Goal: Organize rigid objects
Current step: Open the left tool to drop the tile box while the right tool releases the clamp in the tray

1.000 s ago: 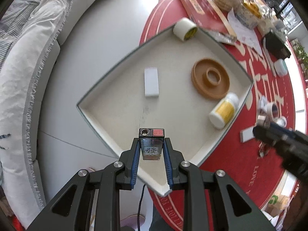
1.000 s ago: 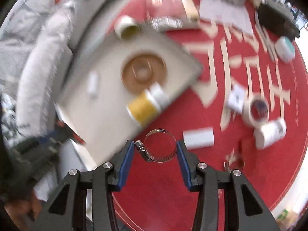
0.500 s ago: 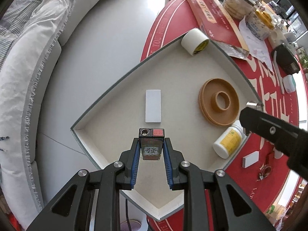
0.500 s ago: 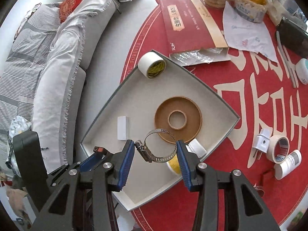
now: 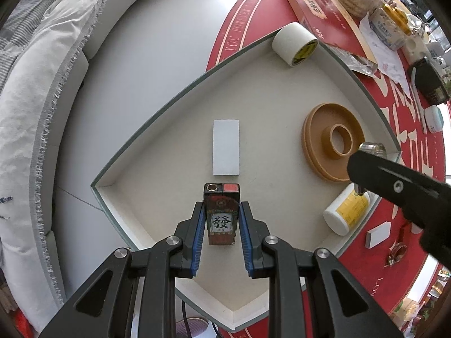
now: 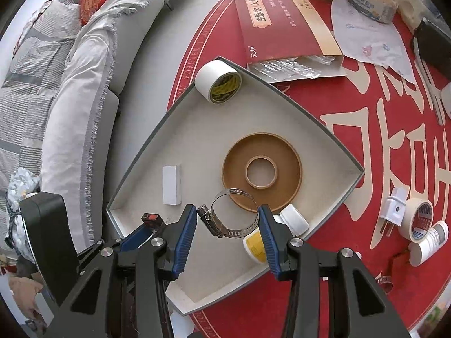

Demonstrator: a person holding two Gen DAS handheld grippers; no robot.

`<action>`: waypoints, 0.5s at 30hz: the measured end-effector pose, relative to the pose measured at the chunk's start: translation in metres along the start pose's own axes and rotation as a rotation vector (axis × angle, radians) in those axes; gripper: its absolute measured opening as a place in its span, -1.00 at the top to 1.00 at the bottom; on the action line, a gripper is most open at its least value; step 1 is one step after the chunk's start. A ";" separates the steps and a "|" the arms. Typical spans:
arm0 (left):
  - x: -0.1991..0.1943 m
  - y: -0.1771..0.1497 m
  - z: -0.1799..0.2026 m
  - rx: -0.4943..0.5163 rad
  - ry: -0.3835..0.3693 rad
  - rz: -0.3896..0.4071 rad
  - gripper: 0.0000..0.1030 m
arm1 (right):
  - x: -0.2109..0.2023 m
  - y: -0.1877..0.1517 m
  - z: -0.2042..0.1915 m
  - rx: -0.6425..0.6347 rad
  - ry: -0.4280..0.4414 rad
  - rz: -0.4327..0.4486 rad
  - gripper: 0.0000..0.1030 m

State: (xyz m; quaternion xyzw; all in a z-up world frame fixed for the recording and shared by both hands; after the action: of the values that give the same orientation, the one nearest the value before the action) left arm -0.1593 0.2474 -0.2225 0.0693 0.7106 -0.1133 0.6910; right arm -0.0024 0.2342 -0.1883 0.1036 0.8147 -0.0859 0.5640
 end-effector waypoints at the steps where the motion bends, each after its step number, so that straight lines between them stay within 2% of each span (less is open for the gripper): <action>1: 0.000 0.001 0.001 0.000 0.000 -0.001 0.50 | 0.001 0.000 0.000 -0.001 -0.002 -0.003 0.10; 6: 0.004 0.006 0.000 0.001 -0.017 -0.004 0.46 | 0.007 0.001 0.001 -0.004 -0.017 -0.012 0.09; 7: 0.006 0.007 0.001 0.007 -0.018 -0.008 0.16 | 0.008 0.001 0.001 -0.010 -0.022 -0.017 0.09; 8: 0.007 0.006 0.001 0.017 -0.003 -0.003 -0.36 | 0.010 0.001 0.001 -0.012 -0.024 -0.022 0.08; 9: 0.006 0.007 0.001 0.024 0.010 0.007 -0.59 | 0.012 0.000 0.001 -0.014 -0.022 -0.033 -0.03; 10: 0.005 0.007 0.000 0.030 0.015 0.015 -0.75 | 0.013 0.000 0.002 -0.010 -0.021 -0.040 -0.20; 11: 0.003 0.007 0.000 0.030 0.012 0.029 -0.77 | 0.012 -0.001 0.005 0.000 -0.032 -0.039 -0.58; 12: 0.001 0.008 0.001 0.030 0.013 0.037 -0.81 | 0.011 -0.003 0.008 0.006 -0.043 -0.028 -0.64; 13: 0.000 0.008 0.001 0.033 0.016 0.041 -0.95 | 0.007 -0.004 0.012 0.011 -0.045 -0.015 -0.64; 15: -0.002 0.007 0.003 0.043 0.020 0.048 -0.99 | 0.004 -0.008 0.018 0.020 -0.049 -0.019 -0.64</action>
State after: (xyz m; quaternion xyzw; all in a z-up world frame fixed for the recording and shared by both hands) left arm -0.1550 0.2539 -0.2212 0.1022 0.7130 -0.1113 0.6847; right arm 0.0103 0.2225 -0.1980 0.0997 0.8008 -0.1019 0.5818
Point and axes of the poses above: each gripper's, at about its wrist camera, not at the fingertips, and x roughly the way its jaws point, z to its right, y to its top, the point moved 5 cm from there along x, roughly the way its jaws point, and after that the axes turned 8 degrees about -z, right-handed, at the moved point
